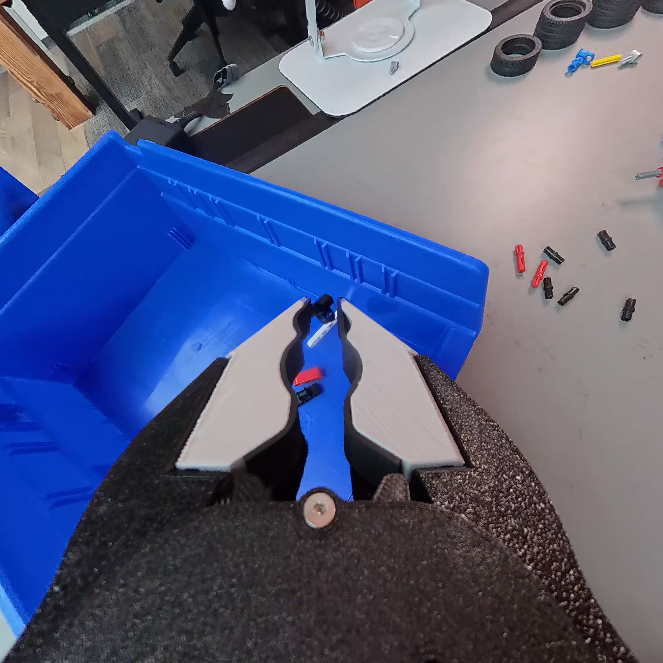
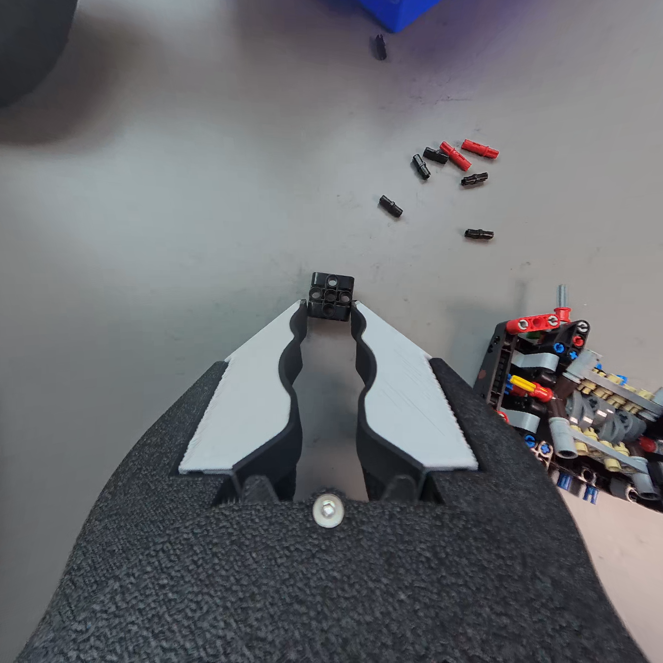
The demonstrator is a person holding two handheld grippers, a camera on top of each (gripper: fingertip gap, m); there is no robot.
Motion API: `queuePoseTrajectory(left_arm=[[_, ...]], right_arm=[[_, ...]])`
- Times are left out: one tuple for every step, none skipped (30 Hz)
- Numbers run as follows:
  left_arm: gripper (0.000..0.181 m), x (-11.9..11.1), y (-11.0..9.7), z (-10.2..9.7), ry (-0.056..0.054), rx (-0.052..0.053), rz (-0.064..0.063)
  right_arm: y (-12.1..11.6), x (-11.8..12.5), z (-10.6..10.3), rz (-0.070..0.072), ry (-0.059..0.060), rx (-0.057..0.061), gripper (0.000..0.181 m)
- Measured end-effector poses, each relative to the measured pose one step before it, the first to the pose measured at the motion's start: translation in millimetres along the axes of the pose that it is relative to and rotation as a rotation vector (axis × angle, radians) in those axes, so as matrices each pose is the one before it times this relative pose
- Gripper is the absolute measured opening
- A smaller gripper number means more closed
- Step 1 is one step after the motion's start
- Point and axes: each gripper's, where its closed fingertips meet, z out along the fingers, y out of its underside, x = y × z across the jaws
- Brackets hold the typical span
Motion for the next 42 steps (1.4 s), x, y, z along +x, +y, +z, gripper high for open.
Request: queuePoseTrajectory(left_arm=[[0.018,0.47,-1.94,-0.35,0.0068,0.0142,-0.0066],[0.021,0.83,-5.53,-1.99,0.0081,0.0350,-0.0076],[0.023,1.17,-8.55,-3.56,0.0107,0.0513,-0.0096],[0.024,1.27,-11.83,-4.96,0.0107,0.0681,-0.0118],[0.024,2.21,-14.39,-6.04,0.0148,0.0821,-0.0152],[0.025,5.16,-15.01,-6.08,0.0321,0.0828,-0.0218],[0.024,9.34,-13.64,-4.98,0.0571,0.0725,-0.0299],[0.024,14.35,-10.88,-3.27,0.0866,0.0551,-0.0388],[0.024,18.63,-6.73,-0.87,0.1113,0.0304,-0.0487],[0.025,20.65,-1.73,1.79,0.1219,0.0034,-0.0576],[0.027,21.92,2.97,4.67,0.1287,-0.0201,-0.0638],[0.030,21.63,6.39,7.30,0.1303,-0.0330,-0.0691],[0.033,16.63,7.61,9.96,0.1045,-0.0330,-0.0764],[0.037,9.83,8.03,11.84,0.0681,-0.0304,-0.0705],[0.038,6.63,8.65,12.30,0.0488,-0.0321,-0.0480],[0.038,4.53,9.41,12.26,0.0350,-0.0385,-0.0313],[0.038,2.99,9.39,11.53,0.0215,-0.0438,-0.0189],[0.037,1.11,7.64,10.39,0.0062,-0.0382,-0.0087],[0.037,0.29,4.73,8.75,0.0009,-0.0240,-0.0054],[0.036,0.98,2.29,7.03,0.0081,-0.0107,-0.0107],[0.033,0.76,1.58,5.77,0.0085,-0.0077,-0.0140],[0.032,-0.47,2.69,4.69,-0.0012,-0.0159,-0.0042],[0.028,-0.75,2.68,3.53,-0.0094,-0.0158,0.0125],[0.011,0.48,0.54,1.91,-0.0077,-0.0020,0.0237],[0.009,1.19,-1.26,0.13,-0.0085,0.0046,0.0289],[0.009,0.49,-2.31,-1.23,-0.0177,0.0053,0.0321],[0.008,-0.92,-4.80,-3.02,-0.0307,0.0154,0.0372],[0.008,-4.09,-7.87,-6.27,-0.0534,0.0265,0.0449],[0.008,-9.26,-10.16,-10.22,-0.0855,0.0315,0.0525],[0.007,-15.75,-12.17,-14.11,-0.1210,0.0384,0.0604],[0.006,-23.41,-12.34,-16.96,-0.1522,0.0390,0.0571],[0.007,-30.27,-9.26,-17.49,-0.1698,0.0246,0.0492],[0.007,-32.92,-2.78,-15.10,-0.1609,-0.0027,0.0434],[0.007,-31.22,5.87,-10.53,-0.1305,-0.0412,0.0304],[0.008,-28.33,12.88,-5.59,-0.1063,-0.0690,0.0059],[0.008,-24.45,13.71,-1.53,-0.0895,-0.0580,-0.0119],[0.008,-17.53,12.46,1.61,-0.0562,-0.0414,-0.0181],[0.008,-9.62,14.43,4.26,-0.0159,-0.0572,-0.0218],[0.008,-5.36,12.60,5.55,-0.0002,-0.0520,-0.0190],[0.008,-3.90,6.87,4.88,-0.0054,-0.0178,-0.0129],[0.008,-1.93,4.06,3.67,-0.0041,-0.0090,-0.0050],[0.008,0.24,2.90,2.80,0.0012,-0.0124,0.0024]], right_arm=[[-4.07,0.83,-1.76,0.0021,0.0022,0.0297,0.024],[-5.50,1.23,-2.53,0.0012,0.0036,0.0365,0.024],[-5.98,1.26,-2.82,0.0002,0.0032,0.0370,0.024],[-7.07,2.33,-3.12,-0.0028,0.0111,0.0425,0.024],[-7.53,2.83,-3.17,-0.0078,0.0152,0.0450,0.024],[-7.50,2.31,-3.19,-0.0114,0.0141,0.0429,0.024],[-7.92,2.41,-3.12,-0.0150,0.0179,0.0456,0.024],[-7.91,2.74,-2.97,-0.0209,0.0215,0.0464,0.024],[-7.01,2.70,-2.48,-0.0261,0.0234,0.0400,0.024],[-6.89,2.94,-2.52,-0.0292,0.0273,0.0392,0.024],[-6.37,2.46,-2.19,-0.0275,0.0242,0.0347,0.024],[-5.58,2.21,-1.79,-0.0250,0.0219,0.0288,0.024],[-5.44,2.23,-1.75,-0.0247,0.0228,0.0292,0.024],[-3.79,1.51,-1.31,-0.0234,0.0170,0.0180,0.024],[-2.75,1.61,-0.98,-0.0237,0.0191,0.0113,0.024],[-2.37,1.21,-1.12,-0.0262,0.0176,0.0099,0.024],[-1.68,0.97,-0.90,-0.0243,0.0151,0.0047,0.024],[-0.92,0.04,-0.56,-0.0212,0.0090,0.0005,0.024],[-0.90,-0.55,-0.29,-0.0179,0.0045,0.0014,0.024],[-1.35,-1.44,-0.32,-0.0160,0.0003,0.0040,0.024],[-0.91,-1.63,0.01,-0.0170,-0.0012,0.0010,0.024],[-0.35,-0.19,0.10,-0.0195,0.0081,-0.0045,0.024],[-1.48,-0.02,-0.40,-0.0225,0.0091,0.0032,0.024],[-0.60,0.25,-0.31,-0.0176,0.0074,-0.0023,0.024],[-0.96,1.29,-0.55,-0.0115,0.0095,0.0021,0.024],[-2.14,1.77,-0.58,0.0058,0.0090,0.0104,0.023],[-1.33,4.27,-0.83,0.0283,0.0158,0.0073,0.022],[1.60,5.81,-0.73,0.0386,0.0082,-0.0069,0.028],[3.12,8.20,-1.22,0.0428,0.0093,-0.0106,0.037],[3.67,11.19,-2.35,0.0364,0.0161,-0.0117,0.039],[4.50,14.78,-3.46,0.0242,0.0304,-0.0168,0.040],[5.89,18.51,-4.03,0.0177,0.0447,-0.0279,0.040],[7.70,19.32,-3.47,0.0231,0.0404,-0.0384,0.040],[9.67,18.31,-2.57,0.0376,0.0285,-0.0437,0.039],[10.77,16.65,-1.58,0.0509,0.0180,-0.0399,0.038],[12.31,12.79,-0.39,0.0548,-0.0020,-0.0416,0.036],[13.82,9.59,0.57,0.0503,-0.0142,-0.0483,0.036],[14.26,8.19,1.54,0.0372,-0.0139,-0.0480,0.035],[13.07,4.95,1.89,0.0254,-0.0264,-0.0391,0.035],[11.19,2.98,1.83,0.0296,-0.0337,-0.0270,0.034],[8.63,3.21,1.39,0.0328,-0.0315,-0.0145,0.033],[5.53,1.93,0.46,0.0347,-0.0367,0.0017,0.031]])
